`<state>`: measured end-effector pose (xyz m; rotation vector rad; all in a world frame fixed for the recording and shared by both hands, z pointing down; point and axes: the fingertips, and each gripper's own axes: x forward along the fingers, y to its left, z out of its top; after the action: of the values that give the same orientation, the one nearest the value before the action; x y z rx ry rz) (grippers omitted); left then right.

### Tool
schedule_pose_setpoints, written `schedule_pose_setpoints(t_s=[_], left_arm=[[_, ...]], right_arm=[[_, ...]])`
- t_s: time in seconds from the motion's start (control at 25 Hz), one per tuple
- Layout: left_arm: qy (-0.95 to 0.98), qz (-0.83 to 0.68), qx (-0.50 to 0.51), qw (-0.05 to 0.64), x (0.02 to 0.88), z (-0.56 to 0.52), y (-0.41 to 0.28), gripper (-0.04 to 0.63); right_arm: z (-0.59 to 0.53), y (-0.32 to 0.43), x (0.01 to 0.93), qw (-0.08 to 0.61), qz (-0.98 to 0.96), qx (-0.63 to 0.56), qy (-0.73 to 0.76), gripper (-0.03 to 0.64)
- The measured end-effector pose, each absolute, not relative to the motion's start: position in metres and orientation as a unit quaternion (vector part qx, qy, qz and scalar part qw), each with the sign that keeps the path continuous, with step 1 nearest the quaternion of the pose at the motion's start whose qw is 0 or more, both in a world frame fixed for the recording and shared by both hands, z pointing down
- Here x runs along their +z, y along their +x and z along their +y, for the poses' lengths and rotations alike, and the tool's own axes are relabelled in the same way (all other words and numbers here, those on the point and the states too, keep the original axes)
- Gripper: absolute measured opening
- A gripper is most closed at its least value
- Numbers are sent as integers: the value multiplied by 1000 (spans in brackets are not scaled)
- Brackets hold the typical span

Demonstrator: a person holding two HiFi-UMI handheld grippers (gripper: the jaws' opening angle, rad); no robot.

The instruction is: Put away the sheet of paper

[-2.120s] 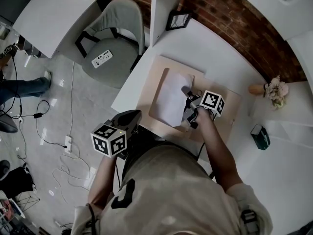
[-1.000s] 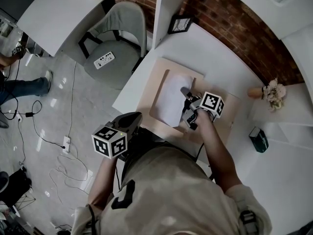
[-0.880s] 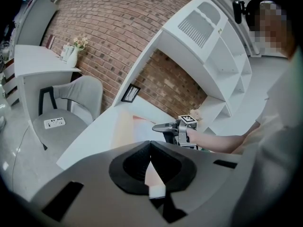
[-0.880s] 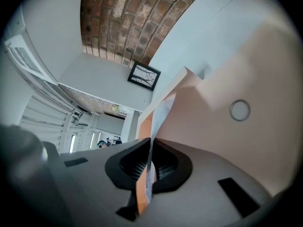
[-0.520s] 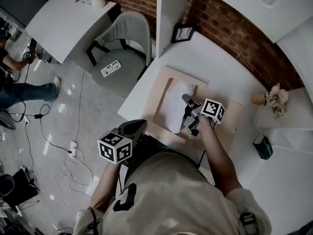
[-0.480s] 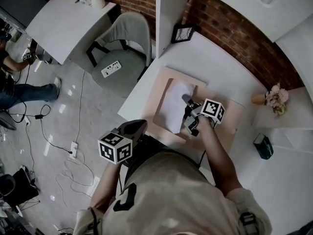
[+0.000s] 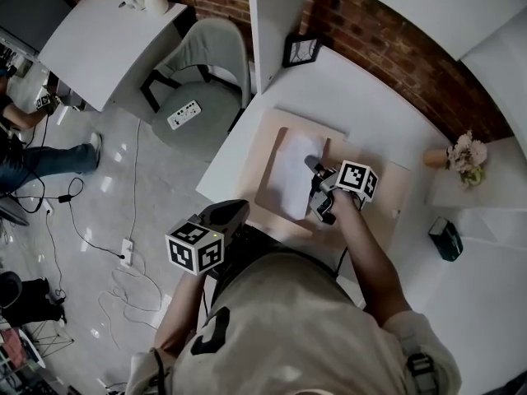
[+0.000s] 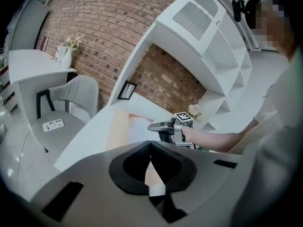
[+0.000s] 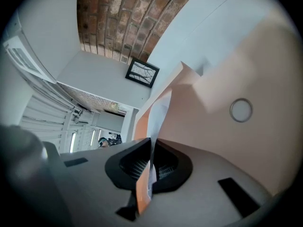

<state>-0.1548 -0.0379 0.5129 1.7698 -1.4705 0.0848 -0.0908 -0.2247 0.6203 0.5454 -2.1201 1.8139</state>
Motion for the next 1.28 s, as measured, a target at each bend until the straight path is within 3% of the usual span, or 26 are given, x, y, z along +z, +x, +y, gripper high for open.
schedule_pose_setpoints(t_s=[1.28], left_arm=[[697,-570,20,434,532,-34,-156,17]], right_arm=[[-226,-81,673,264,-732,584,231,27]])
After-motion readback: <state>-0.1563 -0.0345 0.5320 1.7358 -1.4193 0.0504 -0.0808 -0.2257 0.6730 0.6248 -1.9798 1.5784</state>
